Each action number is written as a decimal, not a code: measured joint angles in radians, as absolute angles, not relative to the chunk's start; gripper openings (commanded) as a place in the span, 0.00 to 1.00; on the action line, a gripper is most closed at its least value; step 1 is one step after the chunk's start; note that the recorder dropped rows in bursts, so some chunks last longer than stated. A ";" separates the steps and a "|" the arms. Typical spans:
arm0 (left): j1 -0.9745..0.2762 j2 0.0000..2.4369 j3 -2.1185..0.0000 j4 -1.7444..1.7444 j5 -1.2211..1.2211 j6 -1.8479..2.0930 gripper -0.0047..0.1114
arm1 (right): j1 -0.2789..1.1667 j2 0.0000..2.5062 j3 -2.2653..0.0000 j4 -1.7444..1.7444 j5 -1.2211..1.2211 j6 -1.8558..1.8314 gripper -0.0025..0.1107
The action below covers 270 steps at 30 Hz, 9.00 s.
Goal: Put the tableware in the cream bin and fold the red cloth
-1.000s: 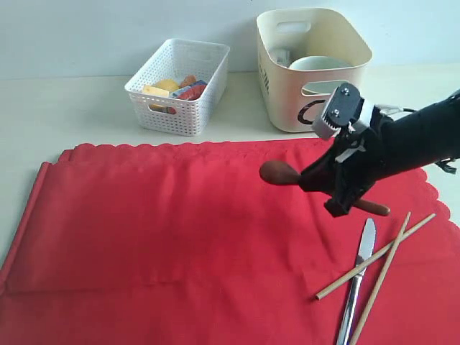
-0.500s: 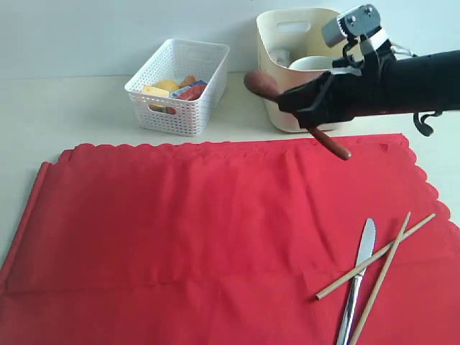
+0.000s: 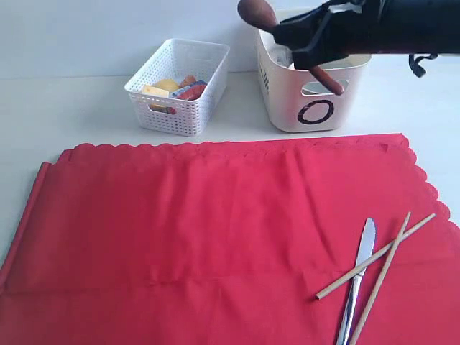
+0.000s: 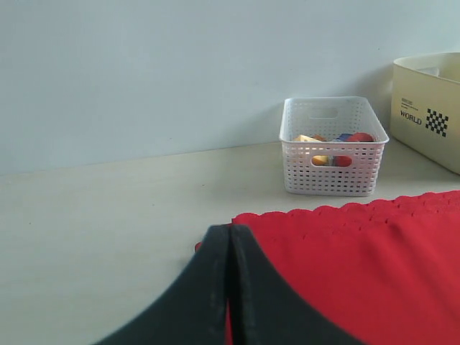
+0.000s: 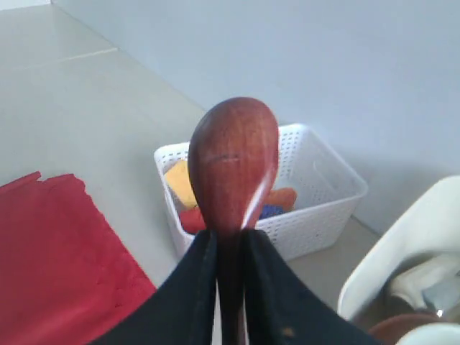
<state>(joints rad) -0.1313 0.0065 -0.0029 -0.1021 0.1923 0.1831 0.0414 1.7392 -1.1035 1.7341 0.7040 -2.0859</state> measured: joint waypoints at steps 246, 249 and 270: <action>-0.196 0.006 -0.003 -0.102 0.192 0.183 0.05 | 0.326 1.846 -0.938 -0.199 0.930 -1.044 0.35; -0.196 0.006 -0.003 -0.102 0.192 0.183 0.05 | 0.326 1.828 -0.945 -0.187 0.930 -1.009 0.35; -0.196 0.006 -0.003 -0.102 0.192 0.183 0.05 | 0.326 1.901 -1.001 0.023 0.934 -1.027 0.35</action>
